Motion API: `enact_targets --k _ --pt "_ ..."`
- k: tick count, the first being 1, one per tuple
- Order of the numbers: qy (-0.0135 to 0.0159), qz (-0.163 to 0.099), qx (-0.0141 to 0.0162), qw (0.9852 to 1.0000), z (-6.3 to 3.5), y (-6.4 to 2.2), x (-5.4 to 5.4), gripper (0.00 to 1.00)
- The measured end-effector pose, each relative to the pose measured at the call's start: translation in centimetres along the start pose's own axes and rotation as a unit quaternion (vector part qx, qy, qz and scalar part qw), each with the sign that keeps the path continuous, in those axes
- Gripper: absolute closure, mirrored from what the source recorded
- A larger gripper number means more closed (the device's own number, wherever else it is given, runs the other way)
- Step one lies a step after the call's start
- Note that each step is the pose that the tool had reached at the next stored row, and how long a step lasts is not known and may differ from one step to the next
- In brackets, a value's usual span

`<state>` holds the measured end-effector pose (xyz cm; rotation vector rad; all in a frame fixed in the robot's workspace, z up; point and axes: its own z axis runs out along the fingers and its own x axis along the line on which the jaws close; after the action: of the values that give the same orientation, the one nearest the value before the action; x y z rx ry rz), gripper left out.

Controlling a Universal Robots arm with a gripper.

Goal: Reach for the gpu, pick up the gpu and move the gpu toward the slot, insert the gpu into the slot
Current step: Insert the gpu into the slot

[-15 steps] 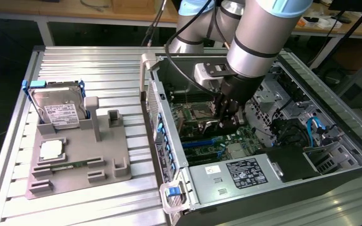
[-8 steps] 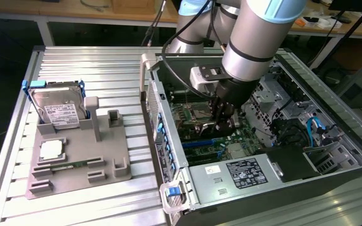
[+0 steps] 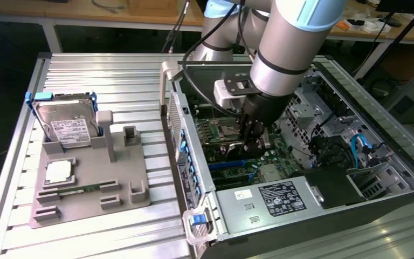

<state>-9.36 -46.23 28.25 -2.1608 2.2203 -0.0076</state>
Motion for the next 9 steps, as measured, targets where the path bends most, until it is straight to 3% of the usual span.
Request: enact_targets --k 9 --pt "0.0001 0.0 -0.0001 1.0 0.49 0.46 0.03 0.73"
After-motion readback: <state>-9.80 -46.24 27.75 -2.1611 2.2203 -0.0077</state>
